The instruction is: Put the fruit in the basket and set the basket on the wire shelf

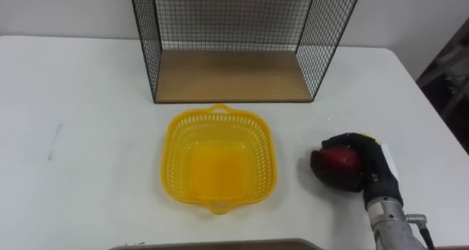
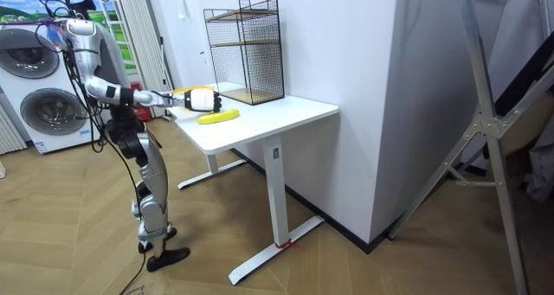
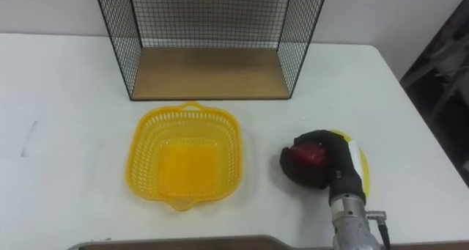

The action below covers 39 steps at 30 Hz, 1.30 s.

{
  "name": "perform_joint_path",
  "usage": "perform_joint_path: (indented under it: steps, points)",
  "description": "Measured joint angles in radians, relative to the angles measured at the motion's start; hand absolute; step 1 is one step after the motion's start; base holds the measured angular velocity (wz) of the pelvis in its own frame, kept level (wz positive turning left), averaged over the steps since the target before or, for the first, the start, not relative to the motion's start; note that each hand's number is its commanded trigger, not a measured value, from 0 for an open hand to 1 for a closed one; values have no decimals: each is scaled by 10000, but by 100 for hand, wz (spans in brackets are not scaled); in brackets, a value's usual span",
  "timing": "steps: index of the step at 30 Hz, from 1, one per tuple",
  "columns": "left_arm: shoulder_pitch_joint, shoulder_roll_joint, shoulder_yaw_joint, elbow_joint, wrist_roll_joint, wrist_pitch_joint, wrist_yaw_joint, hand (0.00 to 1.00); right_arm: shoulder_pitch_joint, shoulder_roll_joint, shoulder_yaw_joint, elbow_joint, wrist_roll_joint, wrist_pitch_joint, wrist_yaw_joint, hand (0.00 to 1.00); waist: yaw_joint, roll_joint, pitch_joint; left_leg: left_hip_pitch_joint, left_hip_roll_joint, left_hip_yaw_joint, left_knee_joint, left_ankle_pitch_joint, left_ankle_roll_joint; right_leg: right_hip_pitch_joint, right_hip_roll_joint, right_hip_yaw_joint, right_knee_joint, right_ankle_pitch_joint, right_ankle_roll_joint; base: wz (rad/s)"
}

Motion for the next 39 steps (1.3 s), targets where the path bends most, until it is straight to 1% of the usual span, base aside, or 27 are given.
perform_joint_path:
  steps: [1, 2, 3, 5, 10, 13, 15, 17, 18, 21, 22, 27, 28, 31, 33, 34, 35, 36, 39]
  points:
    - [-21, -26, -6, 1, 9, -1, 0, 0, 0, 2, 70, -259, -33, 6, 20, 100, 10, 68, 34, 3, -1, 43, 3, 0, 1, -1, -6, 3, -4, 0, 0, -3]
    - [-23, -37, -4, 3, 19, -3, 0, 0, -4, 2, 87, -366, -46, 7, 43, 100, 39, 105, 42, 4, -1, 52, 2, 0, 1, 0, -8, 4, -5, 0, 0, -5]
    - [-8, -50, 8, 1, 24, -12, 0, 0, -2, -2, 87, -643, -59, 75, 143, 100, 110, 156, 40, 4, -1, 62, -1, 1, 2, -3, -25, 3, -5, 0, 1, 0]
    - [5, -50, 34, -12, 23, -29, 0, 0, -2, -6, 87, -1114, -7, 76, 228, 100, 107, 174, 34, 8, 3, 61, -2, 1, 1, 2, -67, 0, -11, -1, 1, 0]
    - [-3, -61, 34, 59, 24, -290, 28, 0, -58, -70, 24, -2342, 17, 57, 208, 100, 144, 102, 15, 32, 14, 82, 3, 4, -4, 25, -67, 4, -10, -1, 1, -1]
    - [-24, -54, 29, 180, 0, -441, 57, 0, -138, -148, -8, -3059, 21, 42, 155, 100, 152, -11, 20, 18, 14, 152, 26, 5, -3, -21, -67, 6, 15, 0, 1, -6]
    - [-37, -53, 22, 207, 0, -461, 54, 0, -144, -149, -6, -3628, 20, 39, 155, 100, 152, -53, 18, -12, 14, 157, 16, 5, -2, -88, -48, 5, 48, 0, 1, -4]
    - [-13, -42, 8, 207, 0, -471, 54, 0, -145, -150, -6, -4065, 21, -63, 153, 100, 137, -50, 24, -19, 15, 157, 9, 4, -2, -100, -16, 4, 59, 0, 0, 0]
    - [-9, -18, -39, 207, -3, -483, 54, 0, -145, -152, 13, -4229, -2, -133, 158, 100, 135, -87, 8, -23, 22, 155, 3, 3, -2, -99, -7, -1, 76, 0, 0, 0]
    - [5, 29, -324, 210, 1, -481, 63, 0, -144, -162, 193, -4647, -131, -146, 213, 100, 156, -146, 9, -63, 26, 154, 12, 2, -2, -122, -6, -23, 157, 0, 0, 0]
    - [-49, 26, -428, 202, 2, -481, 41, 0, -144, -164, 329, -4800, -394, -145, 217, 100, 178, -156, 3, -86, 19, 149, 18, 2, 0, -130, -14, -32, 153, 1, 1, 0]
    - [-155, 29, -659, 208, 6, -449, -10, 0, -317, -162, 888, -5003, -1472, -143, 620, 100, 209, -163, -6, -128, 16, 134, 16, 4, 1, -164, -14, -24, 135, 1, 1, 0]
    - [-155, 35, -775, 215, 6, -446, -29, 0, -349, -165, 991, -5003, -1624, -143, 720, 100, 276, -156, -7, -122, 17, 134, 13, 4, 1, -158, -11, -13, 123, 1, 1, 0]
    - [-231, 28, -886, 238, 4, -447, -171, 0, -357, -176, 1260, -4995, -1785, -143, 978, 100, 450, -146, -4, -74, 14, 136, 12, 5, 1, -130, -9, -17, 9, 5, 0, 0]
    - [-256, 24, -986, 377, 4, -442, -185, 0, -383, -219, 1491, -4966, -1990, -129, 1166, 100, 477, -132, -1, -93, 13, 116, 6, 5, 0, -118, -13, -25, -1, 5, 0, 0]
    - [-234, 24, -1013, 400, 3, -369, -196, 0, -473, -291, 1698, -4880, -2023, -121, 1292, 100, 476, -121, 7, -106, 15, 109, 3, 6, -1, -121, -42, -20, -4, 5, 0, 0]
    - [-245, 26, -1055, 403, 3, -328, -196, 0, -517, -309, 1772, -4847, -2038, -89, 1363, 100, 476, -117, 10, -125, 15, 100, 5, 6, -1, -121, -63, -20, -5, 5, 0, 7]
    - [-259, 26, -1155, 403, 3, -278, -195, 0, -564, -326, 1911, -4835, -2068, 30, 1477, 100, 475, -103, 19, -158, 15, 62, 14, 7, -2, -120, -75, -28, -6, 4, 0, 8]
    - [-283, 19, -1198, 431, -4, -229, -193, 0, -719, -364, 2156, -4469, -2186, 64, 1660, 100, 514, -123, 41, -173, 15, 17, 13, 8, -3, -113, -80, -67, -3, 4, 1, 5]
